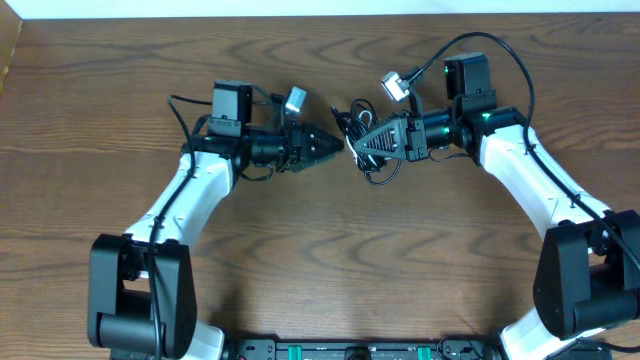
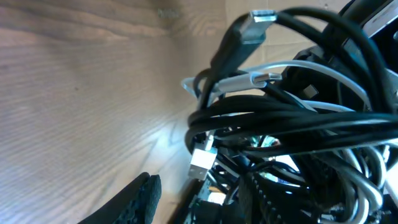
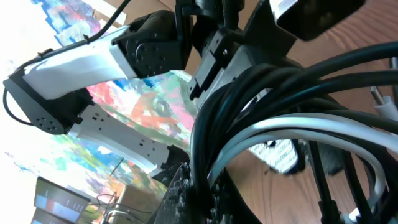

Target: Untangle cables

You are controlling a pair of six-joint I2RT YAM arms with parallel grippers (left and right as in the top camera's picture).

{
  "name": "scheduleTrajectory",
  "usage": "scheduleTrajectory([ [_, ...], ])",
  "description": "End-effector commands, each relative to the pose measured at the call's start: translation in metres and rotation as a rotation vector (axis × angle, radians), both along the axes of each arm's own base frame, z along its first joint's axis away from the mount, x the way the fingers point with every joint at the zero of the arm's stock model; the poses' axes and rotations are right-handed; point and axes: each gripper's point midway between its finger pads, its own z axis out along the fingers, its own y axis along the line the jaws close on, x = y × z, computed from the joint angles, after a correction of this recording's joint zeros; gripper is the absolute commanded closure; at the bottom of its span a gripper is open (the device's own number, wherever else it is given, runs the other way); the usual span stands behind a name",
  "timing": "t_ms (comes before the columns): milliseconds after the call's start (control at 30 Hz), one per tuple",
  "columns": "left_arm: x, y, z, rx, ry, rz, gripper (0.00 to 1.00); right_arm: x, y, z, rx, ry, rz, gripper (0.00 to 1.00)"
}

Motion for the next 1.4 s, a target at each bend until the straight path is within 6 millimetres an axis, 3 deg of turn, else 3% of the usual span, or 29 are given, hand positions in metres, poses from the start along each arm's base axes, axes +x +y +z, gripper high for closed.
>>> scheduleTrajectory([
  [0, -0.001, -0.007, 0.002, -0.01, 0.035, -0.004, 0.54, -0.007, 0.0, 0.006, 0.04, -0.013, 0.035, 0.99],
  [133, 0.007, -0.005, -0.006, 0.035, 0.087, 0.066, 0.54, -0.007, 0.0, 0.006, 0.04, -0.013, 0.036, 0.99],
  [567, 0.022, -0.024, 0.021, -0.03, -0.09, 0.045, 0.53, -0.007, 0.0, 0.006, 0.018, 0.085, 0.032, 0.99],
  [1000, 0.034, -0.04, 0.005, 0.091, -0.144, 0.138, 0.53, -0.007, 0.0, 0.006, 0.016, 0.097, 0.033, 0.99],
  [1067, 0.039, -0.04, 0.001, 0.122, -0.155, 0.168, 0.59, -0.007, 0.0, 0.006, 0.016, 0.097, 0.033, 0.99],
  [1100, 0.041, -0.039, -0.001, 0.139, -0.16, 0.186, 0.73, -0.007, 0.0, 0.006, 0.016, 0.097, 0.033, 0.99],
  [1167, 0.044, -0.038, -0.003, 0.158, -0.175, 0.201, 0.91, -0.007, 0.0, 0.006, 0.016, 0.097, 0.032, 0.99],
  [1300, 0.045, -0.035, -0.003, 0.156, -0.185, 0.197, 0.92, -0.005, 0.0, 0.005, 0.01, 0.096, 0.025, 0.99],
  [1367, 0.039, -0.035, 0.004, 0.108, -0.179, 0.151, 0.92, 0.002, 0.001, -0.005, -0.047, 0.09, -0.026, 0.99],
])
